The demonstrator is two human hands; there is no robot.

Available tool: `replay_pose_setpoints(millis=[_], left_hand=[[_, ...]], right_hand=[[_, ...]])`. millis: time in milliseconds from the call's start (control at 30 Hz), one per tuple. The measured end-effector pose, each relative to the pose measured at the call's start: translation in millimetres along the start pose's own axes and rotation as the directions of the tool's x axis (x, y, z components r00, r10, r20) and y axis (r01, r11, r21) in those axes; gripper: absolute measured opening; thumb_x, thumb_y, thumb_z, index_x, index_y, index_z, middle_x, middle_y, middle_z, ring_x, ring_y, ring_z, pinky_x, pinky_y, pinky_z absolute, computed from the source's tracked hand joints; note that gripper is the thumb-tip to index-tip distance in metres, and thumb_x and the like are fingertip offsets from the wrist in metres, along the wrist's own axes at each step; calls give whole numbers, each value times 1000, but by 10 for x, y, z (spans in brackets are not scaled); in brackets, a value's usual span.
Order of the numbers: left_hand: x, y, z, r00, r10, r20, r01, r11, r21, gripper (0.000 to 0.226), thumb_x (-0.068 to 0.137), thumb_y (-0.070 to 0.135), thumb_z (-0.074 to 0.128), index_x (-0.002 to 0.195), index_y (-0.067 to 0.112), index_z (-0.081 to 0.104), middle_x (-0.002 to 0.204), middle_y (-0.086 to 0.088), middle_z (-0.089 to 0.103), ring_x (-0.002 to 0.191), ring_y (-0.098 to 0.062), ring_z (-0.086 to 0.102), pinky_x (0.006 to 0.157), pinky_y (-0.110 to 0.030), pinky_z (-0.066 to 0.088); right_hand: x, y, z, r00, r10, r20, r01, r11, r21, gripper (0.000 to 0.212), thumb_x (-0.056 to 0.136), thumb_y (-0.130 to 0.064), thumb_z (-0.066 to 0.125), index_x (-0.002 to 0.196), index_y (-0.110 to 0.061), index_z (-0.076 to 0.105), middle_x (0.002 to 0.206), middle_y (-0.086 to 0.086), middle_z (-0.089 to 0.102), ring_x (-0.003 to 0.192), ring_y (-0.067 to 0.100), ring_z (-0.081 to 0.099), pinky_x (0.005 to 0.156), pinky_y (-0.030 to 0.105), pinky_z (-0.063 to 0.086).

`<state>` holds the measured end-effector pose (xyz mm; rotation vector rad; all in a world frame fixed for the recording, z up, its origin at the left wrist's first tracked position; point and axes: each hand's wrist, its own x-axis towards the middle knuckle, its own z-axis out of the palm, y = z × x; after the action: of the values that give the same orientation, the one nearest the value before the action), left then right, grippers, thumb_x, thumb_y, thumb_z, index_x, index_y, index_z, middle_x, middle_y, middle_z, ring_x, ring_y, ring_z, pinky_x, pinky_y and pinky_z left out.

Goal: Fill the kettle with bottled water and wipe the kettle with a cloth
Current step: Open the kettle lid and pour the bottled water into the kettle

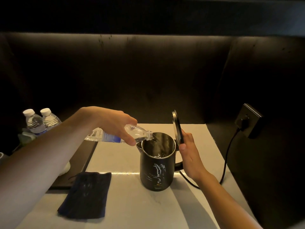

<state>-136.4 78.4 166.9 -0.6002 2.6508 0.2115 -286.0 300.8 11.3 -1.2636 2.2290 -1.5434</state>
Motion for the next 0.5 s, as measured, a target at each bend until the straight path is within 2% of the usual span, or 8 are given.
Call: replay_pose_setpoints(millis=[100,200,267,367,500], left_hand=[[18,36,-32,1000,-8,-1,8,1000,14,92,74,70,73,152,37,37,150,7,48,129,-24,54,100,-38,54],[22,84,-82,1000,-2,13,1,999,37,93,75,70,73,153,35,37,154,5,47,136,-25,52,102,-39,52],[8,119,-120,1000,9,26,-10,998,68,92,75,71,72,153,34,38,154,5,48,135,-26,52,104,-41,52],[-12,164,-177,999,25,31,-27,996,81,86,76,70,72,148,32,44,149,3,53,122,-21,56,101,-39,53],[-31,227,-225,999,32,42,-37,993,110,80,76,69,72,143,32,48,145,4,55,117,-22,57,103,-41,52]], right_hand=[[-12,-3,-3,1000,-11,3,10,1000,15,69,90,-65,27,146,-27,39,125,-10,44,114,-3,44,93,16,41],[-12,9,-2,1000,-16,4,16,1000,5,69,90,-66,26,147,-29,37,124,-11,44,115,-3,44,93,17,41],[-6,9,-3,1000,-13,6,13,1000,2,68,90,-65,27,148,-30,36,124,-12,43,115,-3,43,92,15,40],[-5,-9,-8,1000,-9,8,9,1000,5,60,94,-57,29,147,-30,36,122,-14,43,114,-5,43,91,14,39],[-6,-32,-18,1000,-2,16,2,1000,12,53,96,-46,33,148,-32,36,122,-26,40,114,-8,41,90,12,38]])
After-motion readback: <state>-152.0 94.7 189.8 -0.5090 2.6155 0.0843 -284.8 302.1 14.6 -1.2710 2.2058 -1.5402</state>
